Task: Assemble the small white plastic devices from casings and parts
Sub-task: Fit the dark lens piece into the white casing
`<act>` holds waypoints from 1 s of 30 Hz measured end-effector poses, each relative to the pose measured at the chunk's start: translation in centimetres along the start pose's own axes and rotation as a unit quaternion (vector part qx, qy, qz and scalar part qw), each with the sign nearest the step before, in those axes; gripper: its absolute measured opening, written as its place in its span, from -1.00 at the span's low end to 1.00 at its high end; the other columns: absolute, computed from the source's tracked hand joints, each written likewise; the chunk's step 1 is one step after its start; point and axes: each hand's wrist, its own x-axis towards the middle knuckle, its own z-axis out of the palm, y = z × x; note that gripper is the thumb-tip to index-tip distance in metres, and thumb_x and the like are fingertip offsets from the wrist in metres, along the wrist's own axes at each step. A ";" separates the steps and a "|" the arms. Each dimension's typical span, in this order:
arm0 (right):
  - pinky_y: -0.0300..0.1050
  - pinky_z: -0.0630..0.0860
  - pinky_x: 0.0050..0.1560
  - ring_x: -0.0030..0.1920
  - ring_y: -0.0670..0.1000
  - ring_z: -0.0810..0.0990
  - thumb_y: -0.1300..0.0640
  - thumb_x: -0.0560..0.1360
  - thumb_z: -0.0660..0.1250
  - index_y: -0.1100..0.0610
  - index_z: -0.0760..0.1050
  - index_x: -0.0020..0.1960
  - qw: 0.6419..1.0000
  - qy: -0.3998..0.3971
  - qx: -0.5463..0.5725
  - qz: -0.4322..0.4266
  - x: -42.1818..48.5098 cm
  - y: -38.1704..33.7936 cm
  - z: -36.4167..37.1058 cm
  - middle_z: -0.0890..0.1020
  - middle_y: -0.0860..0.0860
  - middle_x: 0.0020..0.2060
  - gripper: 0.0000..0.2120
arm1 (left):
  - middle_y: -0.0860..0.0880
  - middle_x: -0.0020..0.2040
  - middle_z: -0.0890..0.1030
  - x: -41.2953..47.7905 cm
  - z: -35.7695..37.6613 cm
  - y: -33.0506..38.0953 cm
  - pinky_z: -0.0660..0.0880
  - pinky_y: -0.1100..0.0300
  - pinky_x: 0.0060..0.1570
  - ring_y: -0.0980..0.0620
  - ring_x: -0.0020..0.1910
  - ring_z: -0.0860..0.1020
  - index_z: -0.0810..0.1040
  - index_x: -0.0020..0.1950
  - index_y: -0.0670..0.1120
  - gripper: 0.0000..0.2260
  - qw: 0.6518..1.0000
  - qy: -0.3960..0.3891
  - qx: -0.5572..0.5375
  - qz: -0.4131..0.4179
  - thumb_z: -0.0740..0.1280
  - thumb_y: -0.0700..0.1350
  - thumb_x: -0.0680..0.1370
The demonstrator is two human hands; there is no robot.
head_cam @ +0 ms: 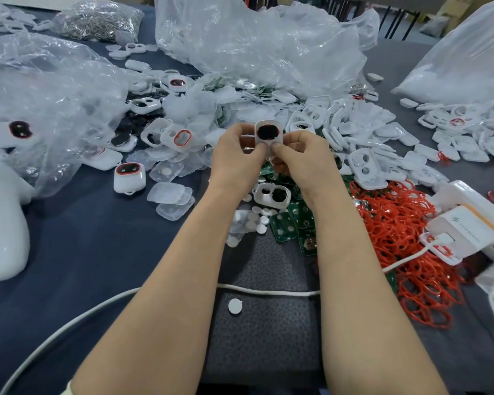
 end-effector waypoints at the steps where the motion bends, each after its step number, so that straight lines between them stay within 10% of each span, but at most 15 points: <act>1: -0.10 0.54 -0.19 -0.31 -0.04 0.56 0.22 0.51 0.36 0.25 0.50 0.03 1.000 0.002 0.000 0.000 0.0 0.0 0.0 0.61 0.13 -0.20 -0.87 | 0.01 -0.11 0.60 0.0 0.0 0.0 0.55 -0.07 0.12 -0.03 -0.04 0.62 0.50 0.00 -0.03 -0.89 1.000 -0.001 0.001 0.000 0.34 -0.22 0.54; 30: -0.16 0.49 -0.18 -0.16 0.04 0.58 0.20 0.53 0.33 0.20 0.47 0.01 0.997 0.006 0.072 0.018 0.0 -0.2 0.5 0.62 0.22 -0.07 -0.91 | 0.07 -0.35 0.63 0.0 0.3 -0.1 0.56 0.31 -0.15 0.16 -0.29 0.62 0.52 -0.05 -0.01 -0.82 0.988 -0.048 -0.145 -0.026 0.30 -0.30 0.55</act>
